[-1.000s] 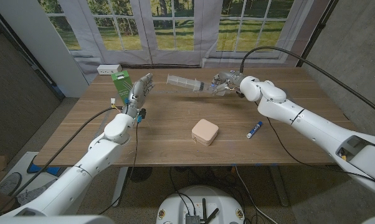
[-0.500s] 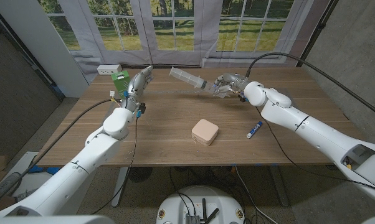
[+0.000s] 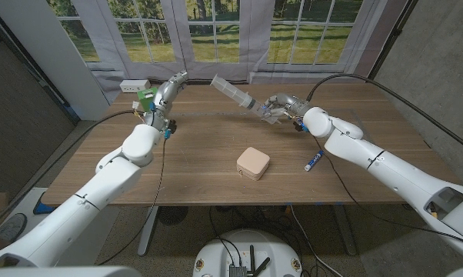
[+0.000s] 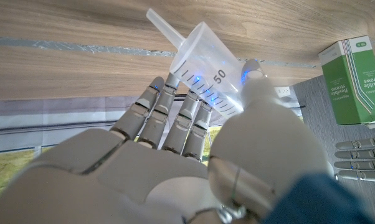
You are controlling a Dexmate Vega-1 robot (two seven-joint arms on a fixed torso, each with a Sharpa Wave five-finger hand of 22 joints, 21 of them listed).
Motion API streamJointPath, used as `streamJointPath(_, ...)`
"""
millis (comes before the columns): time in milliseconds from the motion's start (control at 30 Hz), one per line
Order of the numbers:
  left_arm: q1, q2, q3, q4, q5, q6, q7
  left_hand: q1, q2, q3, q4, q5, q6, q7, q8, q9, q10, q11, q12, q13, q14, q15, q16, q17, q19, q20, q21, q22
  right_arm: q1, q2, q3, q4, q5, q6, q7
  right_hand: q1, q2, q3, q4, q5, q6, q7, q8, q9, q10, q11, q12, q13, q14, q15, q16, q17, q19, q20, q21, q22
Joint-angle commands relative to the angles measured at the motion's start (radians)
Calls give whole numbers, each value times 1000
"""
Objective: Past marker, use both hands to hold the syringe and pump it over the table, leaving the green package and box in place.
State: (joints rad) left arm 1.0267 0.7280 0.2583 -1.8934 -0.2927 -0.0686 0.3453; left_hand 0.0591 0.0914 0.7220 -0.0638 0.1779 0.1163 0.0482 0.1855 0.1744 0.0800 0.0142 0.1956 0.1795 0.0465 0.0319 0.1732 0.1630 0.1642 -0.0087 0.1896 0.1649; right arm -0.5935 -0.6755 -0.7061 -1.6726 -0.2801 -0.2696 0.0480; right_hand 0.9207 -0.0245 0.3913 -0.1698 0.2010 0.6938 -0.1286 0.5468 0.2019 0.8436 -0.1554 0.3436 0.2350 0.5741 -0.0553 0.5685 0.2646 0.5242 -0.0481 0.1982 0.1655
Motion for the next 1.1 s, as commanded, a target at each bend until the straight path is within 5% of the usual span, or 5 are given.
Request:
streamJointPath(33,-11,64,-18,-85,85,102,1,14,49,1,-8,-1,6,-12,0,4,5,-10,1,2,-1,-5,0,3,5,1,2,5,-26,0,9,9,75,42,-38,137,125,-3,0,9,100,-87,6,2,61,-53,-1,5,3,-171,-3,2,7,-54,-3,1)
streamJointPath(367,-48,131,-8,-128,162,184,-41,21,55,-11,-25,-4,1,-65,-3,2,-8,-54,-5,0,-45,-27,-5,4,-35,-16,-10,5,-20,4,-5,23,84,58,-44,133,126,-7,5,9,100,-87,3,1,61,-52,-3,7,3,-167,-8,1,8,-53,-4,2)
streamJointPath(1100,-135,259,9,-145,138,247,-276,0,51,-52,-22,-5,-16,-78,-8,-1,-37,-89,-12,-5,-154,-38,-10,8,-144,-44,-22,5,-20,4,-8,31,88,83,-63,141,128,-12,1,12,103,-88,-1,1,62,-53,-7,12,4,-172,-13,4,9,-56,-5,2)
